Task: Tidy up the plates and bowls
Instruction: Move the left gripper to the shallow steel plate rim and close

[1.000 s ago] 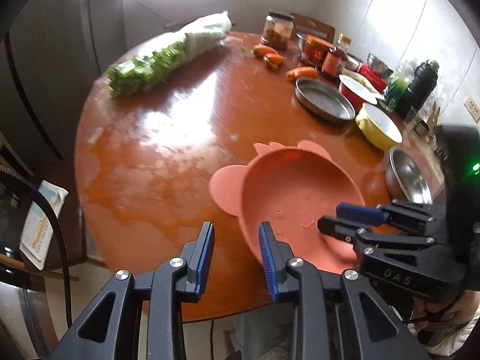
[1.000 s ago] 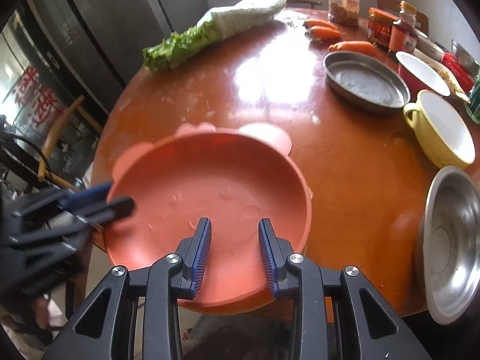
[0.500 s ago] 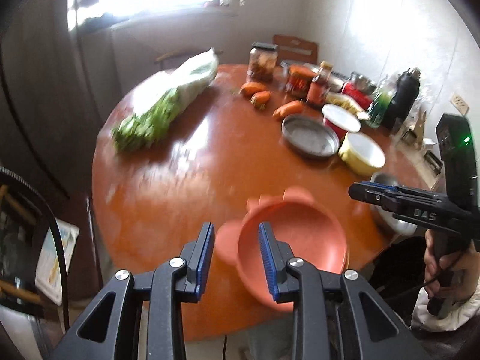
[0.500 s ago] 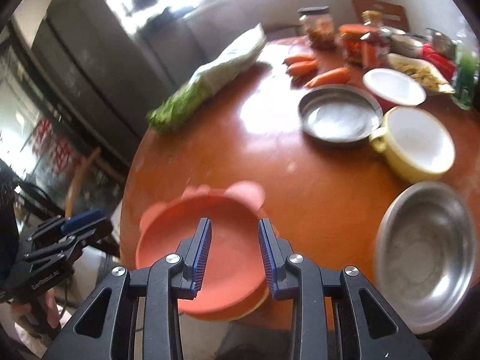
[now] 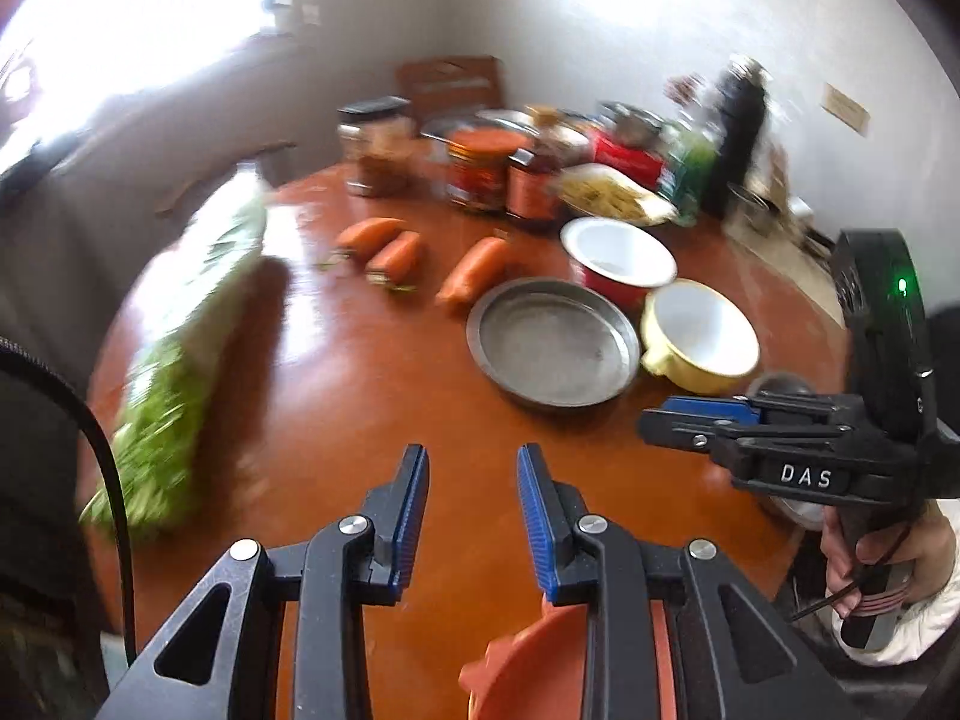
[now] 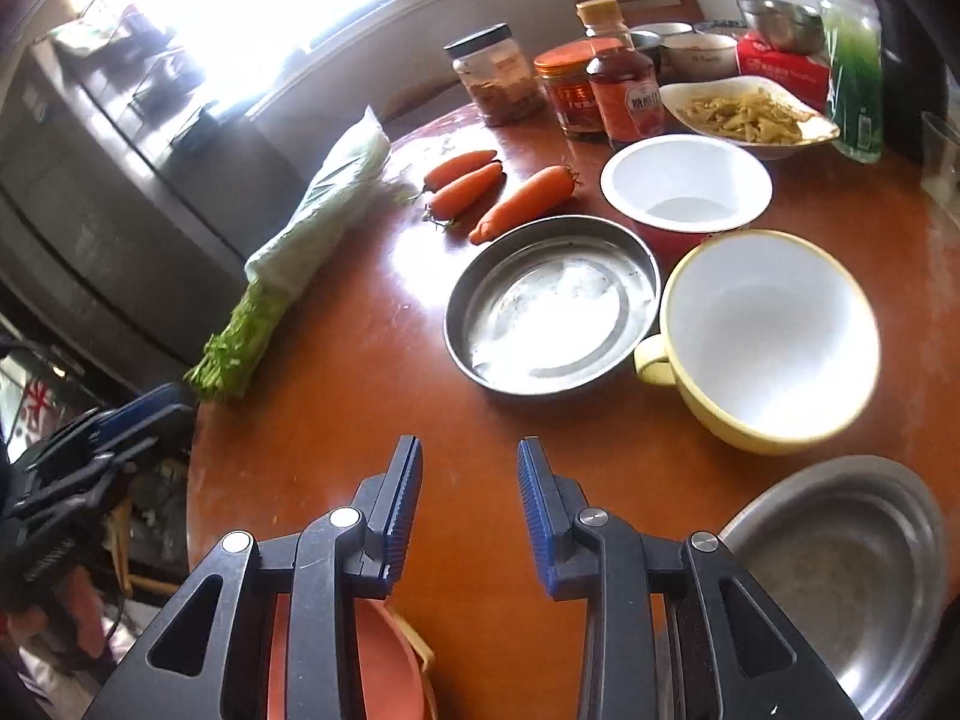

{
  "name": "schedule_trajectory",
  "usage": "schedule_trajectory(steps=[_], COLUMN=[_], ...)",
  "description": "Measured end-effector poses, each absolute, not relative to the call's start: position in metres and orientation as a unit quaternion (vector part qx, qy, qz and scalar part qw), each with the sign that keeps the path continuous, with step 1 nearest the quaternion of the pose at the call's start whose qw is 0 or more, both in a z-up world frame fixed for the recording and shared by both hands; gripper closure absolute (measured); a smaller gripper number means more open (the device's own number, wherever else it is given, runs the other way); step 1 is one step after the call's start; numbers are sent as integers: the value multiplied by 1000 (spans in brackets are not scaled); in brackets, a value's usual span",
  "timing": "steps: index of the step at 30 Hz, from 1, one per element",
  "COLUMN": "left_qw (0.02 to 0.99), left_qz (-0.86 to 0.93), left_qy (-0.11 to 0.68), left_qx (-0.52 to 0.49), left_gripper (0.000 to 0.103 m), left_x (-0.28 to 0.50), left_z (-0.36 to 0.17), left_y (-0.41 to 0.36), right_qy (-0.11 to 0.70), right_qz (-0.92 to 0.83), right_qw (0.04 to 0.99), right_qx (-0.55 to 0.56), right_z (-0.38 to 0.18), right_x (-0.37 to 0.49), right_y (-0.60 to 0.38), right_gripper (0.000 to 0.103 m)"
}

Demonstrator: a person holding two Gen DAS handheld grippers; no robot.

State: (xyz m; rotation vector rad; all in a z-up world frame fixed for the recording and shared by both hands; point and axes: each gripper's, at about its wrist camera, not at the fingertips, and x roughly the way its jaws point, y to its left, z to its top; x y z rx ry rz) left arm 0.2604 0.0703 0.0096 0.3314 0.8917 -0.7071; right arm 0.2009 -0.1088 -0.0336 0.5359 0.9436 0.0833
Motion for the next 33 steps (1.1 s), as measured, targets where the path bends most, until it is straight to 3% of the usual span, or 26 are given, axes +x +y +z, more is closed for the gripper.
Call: schedule_trajectory(steps=[13, 33], left_qw=[788, 808], left_qz=[-373, -347], left_qy=[452, 447], left_qx=[190, 165], left_gripper=[72, 72], left_x=[338, 329], left_z=[-38, -29], left_y=[16, 61], right_qy=[447, 529], right_qz=[18, 31], right_qw=[852, 798], right_qx=[272, 287], right_z=[-46, -89], right_x=[231, 298], right_y=[-112, -101], right_gripper=[69, 68])
